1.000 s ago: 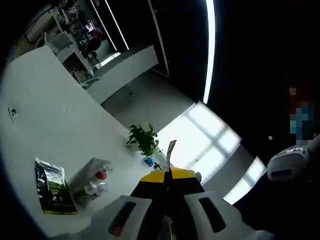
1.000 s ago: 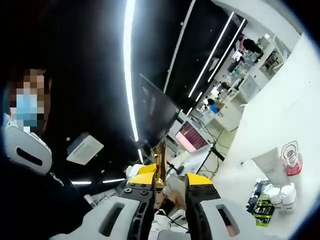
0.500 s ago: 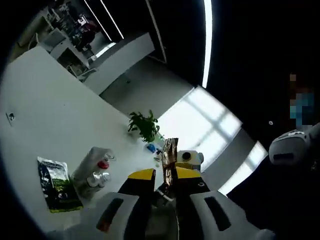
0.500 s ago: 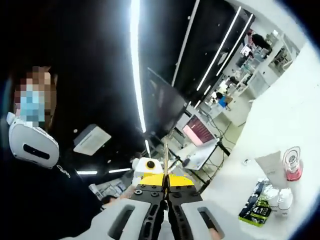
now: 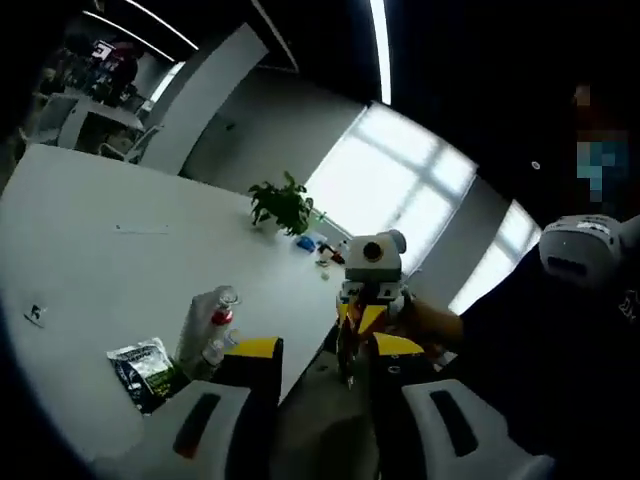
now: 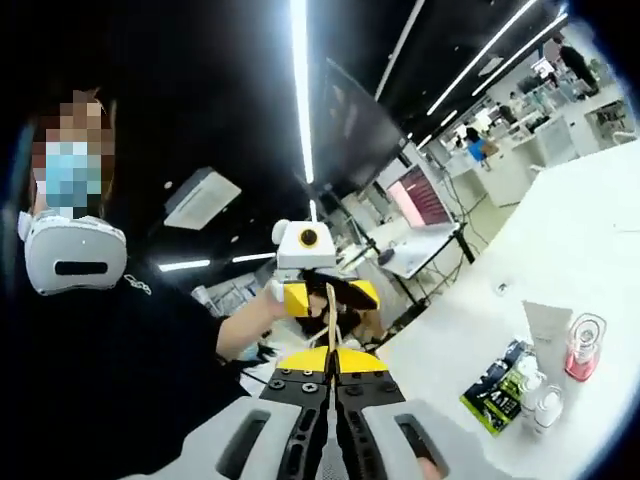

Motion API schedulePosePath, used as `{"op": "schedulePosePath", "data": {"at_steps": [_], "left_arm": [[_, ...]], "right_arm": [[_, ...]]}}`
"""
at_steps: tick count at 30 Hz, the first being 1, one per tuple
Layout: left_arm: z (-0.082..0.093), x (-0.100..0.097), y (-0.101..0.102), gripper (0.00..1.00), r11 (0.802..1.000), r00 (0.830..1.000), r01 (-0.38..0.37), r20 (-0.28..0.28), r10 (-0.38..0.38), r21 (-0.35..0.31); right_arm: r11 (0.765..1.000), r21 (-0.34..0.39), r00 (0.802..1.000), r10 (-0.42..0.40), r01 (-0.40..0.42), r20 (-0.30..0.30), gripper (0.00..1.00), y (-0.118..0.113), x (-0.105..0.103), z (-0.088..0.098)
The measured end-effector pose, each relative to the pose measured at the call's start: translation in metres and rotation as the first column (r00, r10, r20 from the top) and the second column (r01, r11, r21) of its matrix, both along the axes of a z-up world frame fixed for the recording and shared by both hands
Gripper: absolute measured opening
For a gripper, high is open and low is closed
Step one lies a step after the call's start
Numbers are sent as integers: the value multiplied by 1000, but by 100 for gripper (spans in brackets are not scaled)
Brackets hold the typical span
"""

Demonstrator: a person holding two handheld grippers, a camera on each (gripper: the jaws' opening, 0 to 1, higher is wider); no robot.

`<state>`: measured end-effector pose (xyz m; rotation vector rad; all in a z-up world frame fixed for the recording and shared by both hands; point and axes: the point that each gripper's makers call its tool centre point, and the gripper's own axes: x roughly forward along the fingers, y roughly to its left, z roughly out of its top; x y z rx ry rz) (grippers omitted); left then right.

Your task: Arrange the skincare products in the storage area until every visible bottle or jar stands upright without overlapping.

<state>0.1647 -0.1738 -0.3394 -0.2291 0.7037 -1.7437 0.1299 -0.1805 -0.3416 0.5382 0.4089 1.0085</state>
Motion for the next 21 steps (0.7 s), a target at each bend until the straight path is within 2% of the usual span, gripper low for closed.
{"op": "schedulePosePath", "data": {"at_steps": [7, 8, 9, 10, 11, 13, 16, 17, 19, 20, 21], "left_arm": [[-7, -20, -5, 24, 993, 994, 106, 22, -107, 44], [-8, -23, -6, 21, 992, 993, 117, 26, -119, 51], [-8, -23, -7, 9, 992, 993, 115, 31, -117, 52], [-7, -26, -6, 5, 989, 989, 141, 40, -142, 36], [-8, -25, -8, 4, 991, 992, 120, 19, -121, 50], [-7, -21, -10, 3, 995, 996, 93, 10, -94, 37], [-4, -11, -15, 3, 1000, 996, 21, -87, -20, 16], [-1, -7, -16, 3, 1000, 996, -1, -93, 0, -10], [10, 8, -19, 3, 995, 989, -78, -134, 69, -62], [19, 18, -19, 3, 986, 980, -130, -161, 112, -102], [26, 25, -19, 3, 977, 973, -163, -183, 137, -134]], "right_arm": [[997, -33, 998, 63, -64, -28, 0, 7, -7, -9], [997, -38, 998, 65, -66, -27, 0, 7, -8, -10], [996, -46, 997, 69, -70, -28, 0, 7, -8, -11], [996, -55, 998, 62, -64, -33, 0, 6, -7, -13], [996, -59, 998, 61, -63, -32, 0, 5, -6, -14], [998, -60, 999, 35, -35, 3, 0, 2, -3, -11], [998, -64, 994, -22, 29, 105, 0, -5, 6, -3], [999, -28, 989, -28, 32, 147, 7, -5, 6, 6], [997, 33, 992, -71, 68, 102, 29, -8, 10, 12], [995, 45, 992, -90, 86, 87, 47, -10, 12, 12], [994, 38, 990, -109, 106, 87, 55, -11, 15, 9]]}}
